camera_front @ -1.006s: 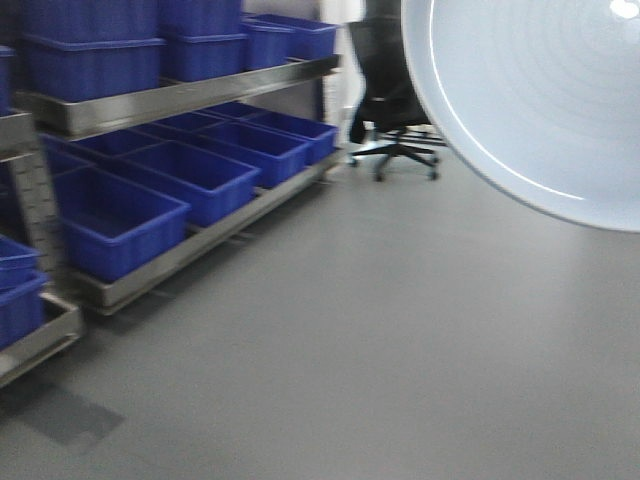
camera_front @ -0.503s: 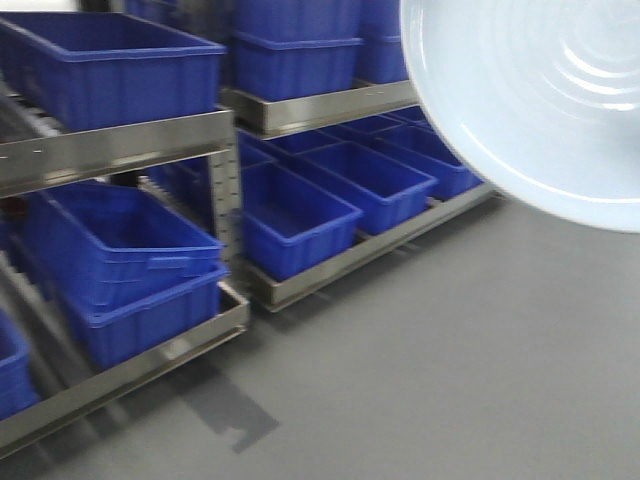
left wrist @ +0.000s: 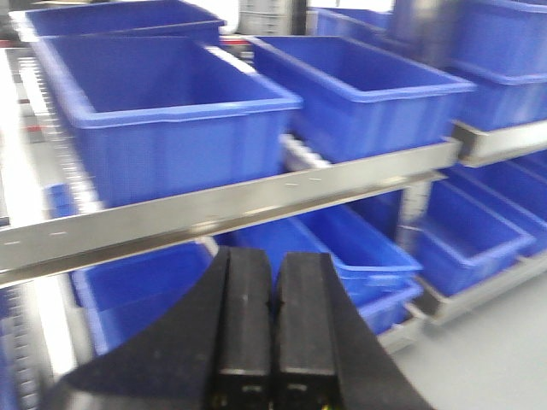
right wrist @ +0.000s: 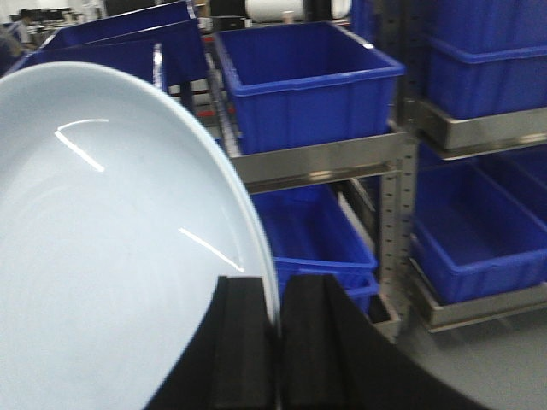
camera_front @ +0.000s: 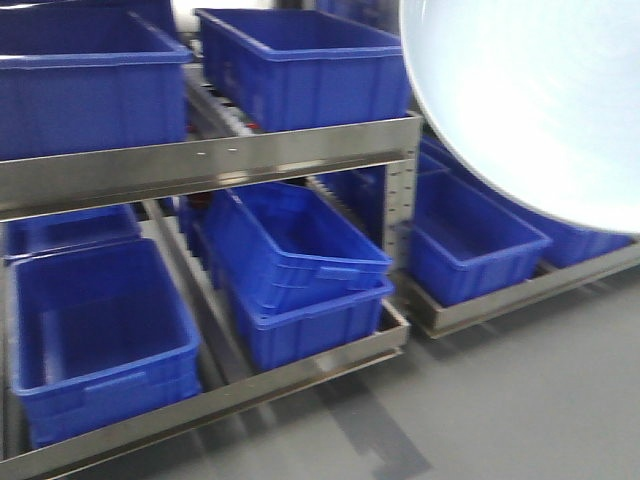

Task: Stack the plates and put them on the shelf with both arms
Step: 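Turn the base toward the shelf rack of blue bins and approach it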

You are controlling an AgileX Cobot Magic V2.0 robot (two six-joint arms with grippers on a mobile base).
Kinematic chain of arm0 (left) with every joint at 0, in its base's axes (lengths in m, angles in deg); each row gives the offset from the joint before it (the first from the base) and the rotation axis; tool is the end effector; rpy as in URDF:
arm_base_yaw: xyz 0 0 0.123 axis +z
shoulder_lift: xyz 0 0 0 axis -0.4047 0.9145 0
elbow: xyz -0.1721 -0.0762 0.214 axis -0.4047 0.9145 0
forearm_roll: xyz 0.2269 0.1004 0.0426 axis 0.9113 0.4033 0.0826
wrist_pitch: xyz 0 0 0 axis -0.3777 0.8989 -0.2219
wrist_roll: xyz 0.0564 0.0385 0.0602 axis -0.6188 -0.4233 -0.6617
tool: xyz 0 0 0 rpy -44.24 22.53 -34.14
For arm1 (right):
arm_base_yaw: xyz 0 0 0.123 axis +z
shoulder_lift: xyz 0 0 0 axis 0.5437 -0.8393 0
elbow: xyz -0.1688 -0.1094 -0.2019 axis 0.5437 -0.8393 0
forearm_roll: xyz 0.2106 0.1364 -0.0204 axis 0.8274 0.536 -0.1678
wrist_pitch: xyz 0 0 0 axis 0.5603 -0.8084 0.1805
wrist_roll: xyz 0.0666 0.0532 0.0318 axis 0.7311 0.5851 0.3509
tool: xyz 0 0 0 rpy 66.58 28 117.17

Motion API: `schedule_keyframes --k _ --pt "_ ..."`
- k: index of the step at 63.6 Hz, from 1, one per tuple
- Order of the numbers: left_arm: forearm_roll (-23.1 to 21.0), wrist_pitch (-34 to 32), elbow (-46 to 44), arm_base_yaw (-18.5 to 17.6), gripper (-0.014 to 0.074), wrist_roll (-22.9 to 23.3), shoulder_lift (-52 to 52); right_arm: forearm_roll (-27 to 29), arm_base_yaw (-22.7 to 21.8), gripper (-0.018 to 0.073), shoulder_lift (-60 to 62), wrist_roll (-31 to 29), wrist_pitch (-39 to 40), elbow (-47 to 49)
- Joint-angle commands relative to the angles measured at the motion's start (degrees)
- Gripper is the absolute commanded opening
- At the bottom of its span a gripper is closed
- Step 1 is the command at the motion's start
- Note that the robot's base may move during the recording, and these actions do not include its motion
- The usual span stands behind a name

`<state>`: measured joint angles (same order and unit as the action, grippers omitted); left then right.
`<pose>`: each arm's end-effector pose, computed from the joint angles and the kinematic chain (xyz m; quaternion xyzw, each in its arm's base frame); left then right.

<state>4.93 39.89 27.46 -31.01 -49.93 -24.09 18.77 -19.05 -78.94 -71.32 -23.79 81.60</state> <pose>0.0813 -0.0107 0.2684 0.0457 0.7095 -0.0458 0.7018 0.1031 0.0238 0.2726 -0.0311 0.7072 0.1272 0.6947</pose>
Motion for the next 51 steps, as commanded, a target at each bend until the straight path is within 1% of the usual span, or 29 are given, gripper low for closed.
schedule_keyframes --k 1,51 --pt "-0.34 -4.62 -1.71 0.10 0.0080 0.24 0.32 -0.09 -0.39 0.0049 0.03 -0.07 5.96 1.80" --pt "-0.34 -4.62 -1.71 0.10 0.0080 0.24 0.32 -0.09 -0.39 0.0049 0.03 -0.07 5.96 1.80"
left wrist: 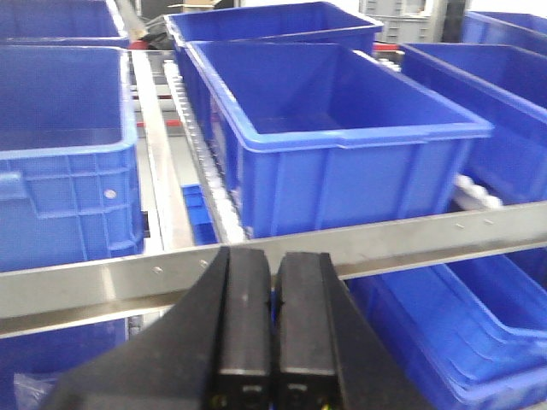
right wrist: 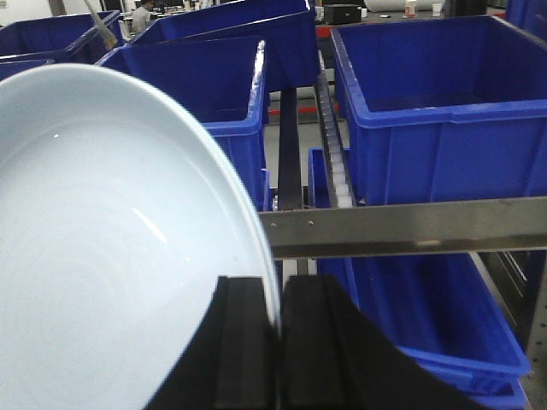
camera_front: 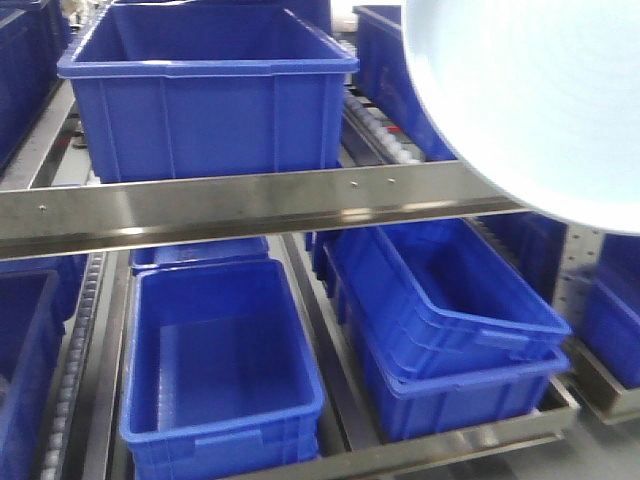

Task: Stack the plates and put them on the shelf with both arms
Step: 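Turn the base toward the shelf rack of blue bins and approach it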

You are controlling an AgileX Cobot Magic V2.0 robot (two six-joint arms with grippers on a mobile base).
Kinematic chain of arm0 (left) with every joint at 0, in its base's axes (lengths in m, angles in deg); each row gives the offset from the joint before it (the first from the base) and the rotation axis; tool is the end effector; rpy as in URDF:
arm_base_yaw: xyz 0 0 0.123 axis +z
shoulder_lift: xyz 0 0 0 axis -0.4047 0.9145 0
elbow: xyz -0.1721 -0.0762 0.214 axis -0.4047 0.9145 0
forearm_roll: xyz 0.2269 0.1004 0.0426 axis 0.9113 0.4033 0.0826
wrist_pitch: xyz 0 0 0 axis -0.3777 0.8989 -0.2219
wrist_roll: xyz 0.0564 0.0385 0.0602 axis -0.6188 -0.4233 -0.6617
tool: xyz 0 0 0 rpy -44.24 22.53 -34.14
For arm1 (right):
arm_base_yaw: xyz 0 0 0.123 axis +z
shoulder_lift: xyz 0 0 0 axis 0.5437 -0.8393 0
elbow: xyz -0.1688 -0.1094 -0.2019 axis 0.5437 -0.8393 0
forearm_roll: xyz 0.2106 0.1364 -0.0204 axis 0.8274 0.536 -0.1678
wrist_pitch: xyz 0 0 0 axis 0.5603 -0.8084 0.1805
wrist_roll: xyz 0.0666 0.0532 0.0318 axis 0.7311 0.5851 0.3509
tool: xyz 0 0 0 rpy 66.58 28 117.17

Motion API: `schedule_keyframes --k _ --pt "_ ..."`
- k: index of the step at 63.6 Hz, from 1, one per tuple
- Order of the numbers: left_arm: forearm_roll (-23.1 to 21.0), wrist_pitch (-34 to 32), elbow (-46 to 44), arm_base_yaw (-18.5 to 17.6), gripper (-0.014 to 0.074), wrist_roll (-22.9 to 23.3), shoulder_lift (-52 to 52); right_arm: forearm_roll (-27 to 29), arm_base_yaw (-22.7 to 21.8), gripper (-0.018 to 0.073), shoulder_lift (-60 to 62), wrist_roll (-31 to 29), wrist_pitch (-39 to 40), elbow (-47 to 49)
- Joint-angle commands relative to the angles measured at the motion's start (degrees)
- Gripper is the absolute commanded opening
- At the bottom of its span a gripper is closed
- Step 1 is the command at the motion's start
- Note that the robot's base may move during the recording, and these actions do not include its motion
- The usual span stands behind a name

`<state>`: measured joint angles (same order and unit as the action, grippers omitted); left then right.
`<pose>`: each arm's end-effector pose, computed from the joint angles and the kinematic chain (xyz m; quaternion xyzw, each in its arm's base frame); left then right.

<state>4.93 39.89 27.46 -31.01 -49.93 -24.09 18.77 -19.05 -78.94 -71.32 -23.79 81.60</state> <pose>0.0813 -0.0107 0.2684 0.0457 0.7095 -0.0458 0.7018 0.1031 0.0238 0.2726 -0.0311 0.7072 0.1272 0.6947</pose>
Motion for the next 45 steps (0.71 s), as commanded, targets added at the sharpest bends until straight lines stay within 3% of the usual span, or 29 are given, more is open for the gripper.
schedule_keyframes --k 1,45 --pt "-0.34 -4.62 -1.71 0.10 0.0080 0.24 0.32 -0.09 -0.39 0.0049 0.03 -0.07 5.96 1.80" --pt "-0.34 -4.62 -1.71 0.10 0.0080 0.24 0.32 -0.09 -0.39 0.0049 0.03 -0.07 5.96 1.80"
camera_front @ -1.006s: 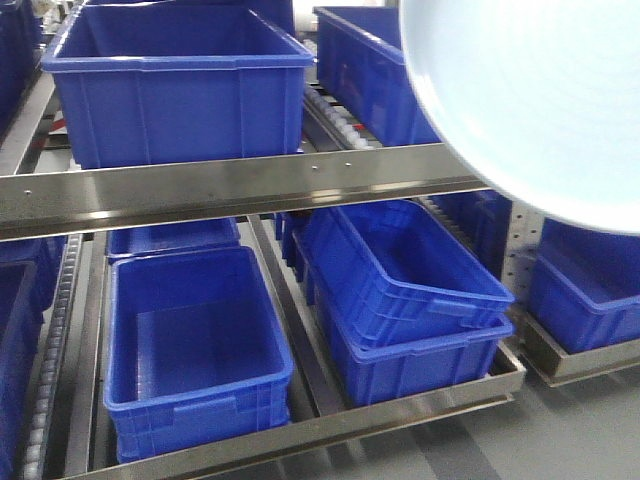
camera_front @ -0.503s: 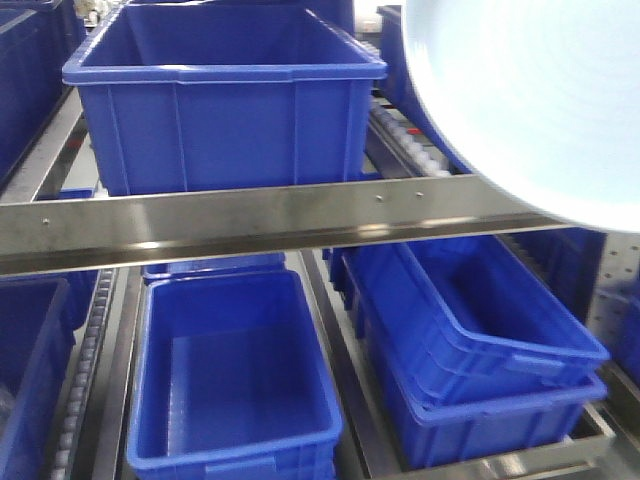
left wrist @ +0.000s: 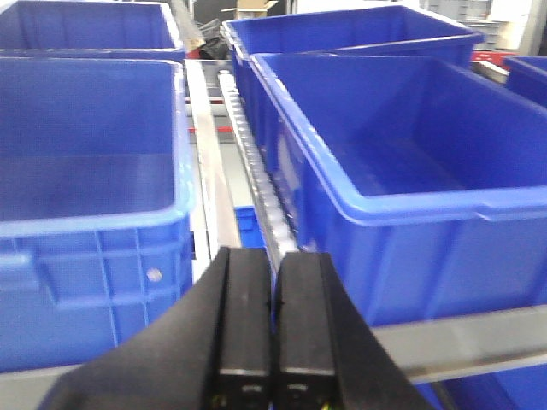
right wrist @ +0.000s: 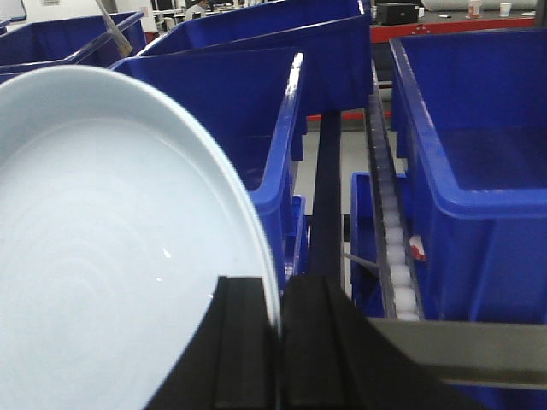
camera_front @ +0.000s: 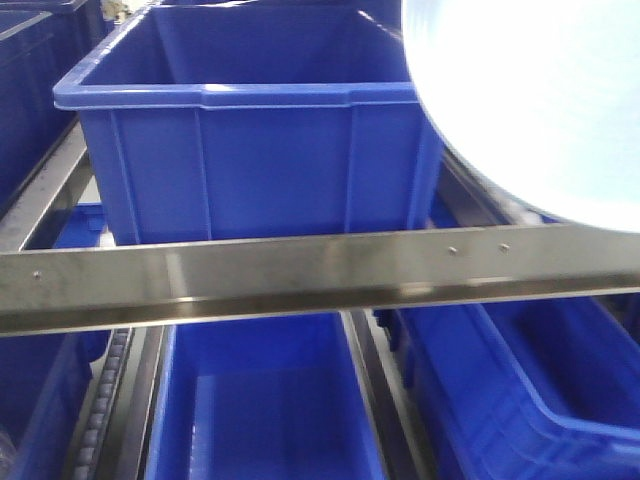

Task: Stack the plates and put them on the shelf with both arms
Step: 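Turn the base toward the shelf rack of blue bins and approach it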

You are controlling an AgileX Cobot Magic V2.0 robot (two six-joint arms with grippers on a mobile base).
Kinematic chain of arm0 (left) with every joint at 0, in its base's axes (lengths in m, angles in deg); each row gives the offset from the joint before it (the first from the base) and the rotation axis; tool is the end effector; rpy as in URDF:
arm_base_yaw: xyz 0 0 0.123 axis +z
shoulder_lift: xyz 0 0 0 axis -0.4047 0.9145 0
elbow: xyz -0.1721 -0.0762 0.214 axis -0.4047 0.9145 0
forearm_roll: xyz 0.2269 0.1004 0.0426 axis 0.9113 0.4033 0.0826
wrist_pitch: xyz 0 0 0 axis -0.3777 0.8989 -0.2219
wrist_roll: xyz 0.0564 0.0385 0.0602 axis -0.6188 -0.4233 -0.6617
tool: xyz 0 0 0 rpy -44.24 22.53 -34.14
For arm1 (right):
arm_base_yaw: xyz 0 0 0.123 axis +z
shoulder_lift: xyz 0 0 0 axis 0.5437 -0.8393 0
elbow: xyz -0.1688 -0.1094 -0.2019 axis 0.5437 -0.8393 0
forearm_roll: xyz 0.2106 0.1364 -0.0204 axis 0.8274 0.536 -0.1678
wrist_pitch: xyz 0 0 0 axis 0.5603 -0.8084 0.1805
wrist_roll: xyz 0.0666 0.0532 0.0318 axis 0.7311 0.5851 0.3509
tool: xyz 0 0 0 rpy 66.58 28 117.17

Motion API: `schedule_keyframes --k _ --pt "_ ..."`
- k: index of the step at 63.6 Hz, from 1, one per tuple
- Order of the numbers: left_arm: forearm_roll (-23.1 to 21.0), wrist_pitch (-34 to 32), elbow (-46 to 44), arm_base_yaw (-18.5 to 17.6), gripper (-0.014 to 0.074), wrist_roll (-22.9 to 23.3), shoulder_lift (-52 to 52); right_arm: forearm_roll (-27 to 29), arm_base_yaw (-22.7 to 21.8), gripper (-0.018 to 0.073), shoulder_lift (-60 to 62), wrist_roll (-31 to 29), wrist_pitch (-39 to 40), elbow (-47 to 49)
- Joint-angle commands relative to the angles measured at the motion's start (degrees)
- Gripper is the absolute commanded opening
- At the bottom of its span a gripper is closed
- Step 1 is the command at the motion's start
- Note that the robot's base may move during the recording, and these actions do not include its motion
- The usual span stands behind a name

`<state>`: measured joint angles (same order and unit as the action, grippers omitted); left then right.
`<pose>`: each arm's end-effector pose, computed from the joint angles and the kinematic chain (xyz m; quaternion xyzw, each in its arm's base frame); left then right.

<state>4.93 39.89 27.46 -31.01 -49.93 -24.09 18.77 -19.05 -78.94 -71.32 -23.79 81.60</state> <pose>0.0813 -0.0107 0.2684 0.0457 0.7095 -0.0458 0.7018 0.1031 0.0238 0.2726 -0.0311 0.7072 0.1272 0.6947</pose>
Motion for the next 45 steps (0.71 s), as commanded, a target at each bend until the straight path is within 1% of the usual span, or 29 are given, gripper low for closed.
schedule_keyframes --k 1,45 --pt "-0.34 -4.62 -1.71 0.10 0.0080 0.24 0.32 -0.09 -0.39 0.0049 0.03 -0.07 5.96 1.80" --pt "-0.34 -4.62 -1.71 0.10 0.0080 0.24 0.32 -0.09 -0.39 0.0049 0.03 -0.07 5.96 1.80"
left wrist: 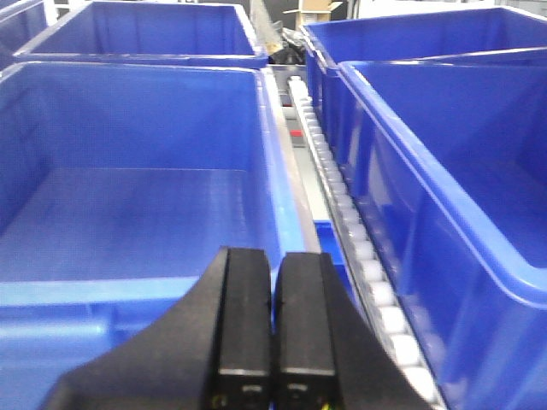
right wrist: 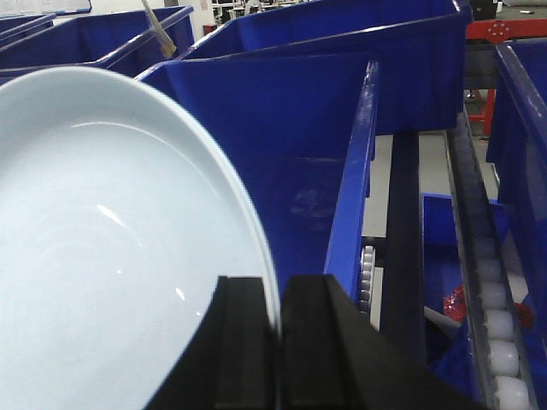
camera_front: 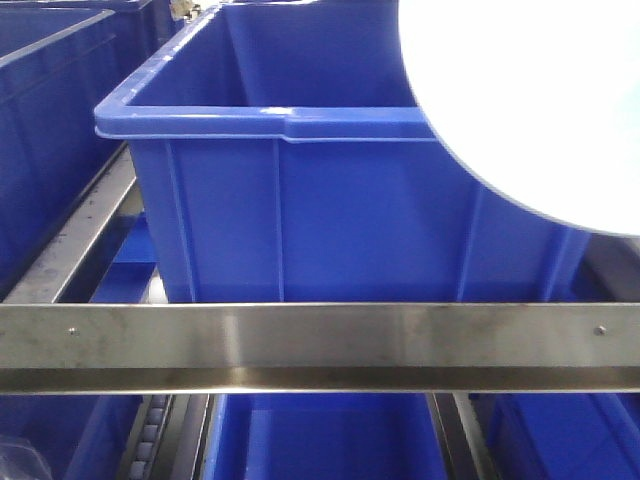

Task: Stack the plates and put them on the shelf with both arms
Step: 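Turn the base toward the shelf rack of blue bins and approach it, then move the right gripper with the plates over the blue bin on the shelf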

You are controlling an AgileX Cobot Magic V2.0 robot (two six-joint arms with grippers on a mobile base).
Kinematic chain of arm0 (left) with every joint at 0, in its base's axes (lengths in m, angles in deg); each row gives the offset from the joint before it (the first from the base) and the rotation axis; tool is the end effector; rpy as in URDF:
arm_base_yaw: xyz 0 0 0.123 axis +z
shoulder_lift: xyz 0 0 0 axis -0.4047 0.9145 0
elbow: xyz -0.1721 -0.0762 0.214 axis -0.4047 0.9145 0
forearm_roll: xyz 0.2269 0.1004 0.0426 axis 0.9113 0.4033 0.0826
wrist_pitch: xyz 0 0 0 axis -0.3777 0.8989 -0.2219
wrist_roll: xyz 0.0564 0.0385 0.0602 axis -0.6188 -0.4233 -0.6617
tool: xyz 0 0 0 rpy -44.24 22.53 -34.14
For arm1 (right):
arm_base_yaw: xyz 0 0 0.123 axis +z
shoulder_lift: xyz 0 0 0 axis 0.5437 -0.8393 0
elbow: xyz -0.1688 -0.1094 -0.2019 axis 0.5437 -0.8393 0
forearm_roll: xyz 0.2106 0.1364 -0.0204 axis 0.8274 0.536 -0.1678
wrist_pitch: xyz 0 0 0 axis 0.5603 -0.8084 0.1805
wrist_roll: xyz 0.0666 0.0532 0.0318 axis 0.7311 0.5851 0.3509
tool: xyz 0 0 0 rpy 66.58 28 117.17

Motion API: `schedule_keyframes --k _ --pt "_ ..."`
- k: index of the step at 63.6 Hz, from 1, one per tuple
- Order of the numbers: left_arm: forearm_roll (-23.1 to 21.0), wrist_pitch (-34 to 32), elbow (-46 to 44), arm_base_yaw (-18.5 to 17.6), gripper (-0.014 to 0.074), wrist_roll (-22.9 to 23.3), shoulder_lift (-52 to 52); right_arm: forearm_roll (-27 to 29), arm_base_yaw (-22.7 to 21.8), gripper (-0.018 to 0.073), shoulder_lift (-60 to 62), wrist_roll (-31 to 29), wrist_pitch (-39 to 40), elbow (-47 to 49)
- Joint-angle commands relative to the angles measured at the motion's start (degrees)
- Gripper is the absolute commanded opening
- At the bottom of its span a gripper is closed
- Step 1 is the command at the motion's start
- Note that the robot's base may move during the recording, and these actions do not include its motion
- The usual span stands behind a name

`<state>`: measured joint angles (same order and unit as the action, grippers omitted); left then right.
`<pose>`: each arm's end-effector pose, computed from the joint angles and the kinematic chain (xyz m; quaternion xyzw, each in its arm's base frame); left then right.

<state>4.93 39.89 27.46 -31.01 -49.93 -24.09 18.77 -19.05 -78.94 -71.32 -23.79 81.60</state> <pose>0.0813 -0.0107 0.2684 0.0457 0.7095 -0.0458 0.7018 0.1031 0.0238 0.2726 -0.0311 0.7072 0.1272 0.6947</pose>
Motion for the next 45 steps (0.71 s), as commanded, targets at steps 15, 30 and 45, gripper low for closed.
schedule_keyframes --k 15,30,45 --pt "-0.34 -4.62 -1.71 0.10 0.0080 0.24 0.32 -0.09 -0.39 0.0049 0.03 -0.07 5.96 1.80" --pt "-0.34 -4.62 -1.71 0.10 0.0080 0.24 0.32 -0.09 -0.39 0.0049 0.03 -0.07 5.96 1.80" --pt "-0.34 -4.62 -1.71 0.10 0.0080 0.24 0.32 -0.09 -0.39 0.0049 0.03 -0.07 5.96 1.80"
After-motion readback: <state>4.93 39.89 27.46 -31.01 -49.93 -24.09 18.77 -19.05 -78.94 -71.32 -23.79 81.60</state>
